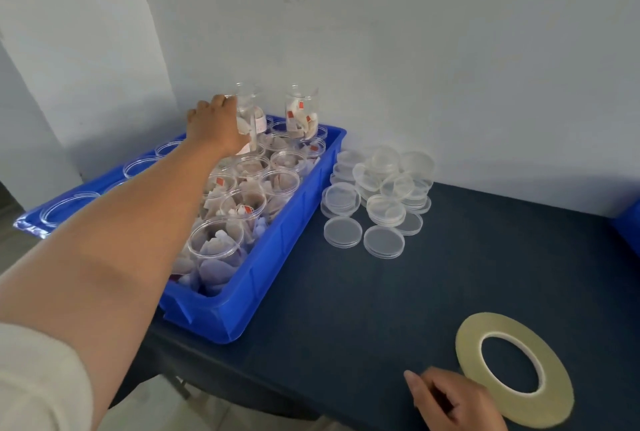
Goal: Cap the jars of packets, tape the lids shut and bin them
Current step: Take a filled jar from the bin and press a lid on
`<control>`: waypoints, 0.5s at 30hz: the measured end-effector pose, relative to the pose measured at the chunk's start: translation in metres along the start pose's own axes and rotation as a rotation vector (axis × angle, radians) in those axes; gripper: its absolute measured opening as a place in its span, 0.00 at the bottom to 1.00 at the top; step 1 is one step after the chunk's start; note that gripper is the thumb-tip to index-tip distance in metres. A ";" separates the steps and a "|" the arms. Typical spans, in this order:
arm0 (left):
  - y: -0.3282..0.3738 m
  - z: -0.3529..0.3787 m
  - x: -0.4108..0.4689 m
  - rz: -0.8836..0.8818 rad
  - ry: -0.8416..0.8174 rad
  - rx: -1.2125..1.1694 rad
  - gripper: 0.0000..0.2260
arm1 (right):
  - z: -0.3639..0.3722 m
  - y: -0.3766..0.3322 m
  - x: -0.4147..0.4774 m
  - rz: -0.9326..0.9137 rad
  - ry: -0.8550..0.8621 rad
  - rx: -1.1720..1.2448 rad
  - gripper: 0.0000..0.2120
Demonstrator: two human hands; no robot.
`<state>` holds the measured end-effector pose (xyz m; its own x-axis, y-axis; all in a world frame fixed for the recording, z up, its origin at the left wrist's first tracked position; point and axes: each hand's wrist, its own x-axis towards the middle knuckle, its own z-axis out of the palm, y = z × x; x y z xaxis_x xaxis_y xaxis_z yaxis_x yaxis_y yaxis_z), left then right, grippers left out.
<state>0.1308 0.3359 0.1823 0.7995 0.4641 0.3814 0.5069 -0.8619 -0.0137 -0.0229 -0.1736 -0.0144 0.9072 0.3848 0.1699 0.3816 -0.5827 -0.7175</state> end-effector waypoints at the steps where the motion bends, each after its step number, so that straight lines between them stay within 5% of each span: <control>1: 0.001 -0.001 0.004 -0.008 0.019 -0.002 0.31 | 0.000 -0.002 0.000 0.003 0.006 0.007 0.25; 8: 0.016 -0.031 -0.002 0.026 0.231 -0.150 0.11 | 0.000 0.004 -0.001 0.006 -0.006 0.011 0.21; 12: 0.045 -0.081 -0.039 0.141 0.385 -0.441 0.19 | -0.003 -0.002 -0.001 -0.019 -0.021 0.008 0.20; 15: 0.080 -0.112 -0.096 0.316 0.306 -0.533 0.21 | -0.004 -0.010 -0.004 -0.028 0.029 0.071 0.09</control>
<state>0.0580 0.1997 0.2477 0.7164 0.1632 0.6784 -0.0255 -0.9655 0.2592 -0.0298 -0.1718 -0.0052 0.9015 0.3789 0.2089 0.3941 -0.5195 -0.7582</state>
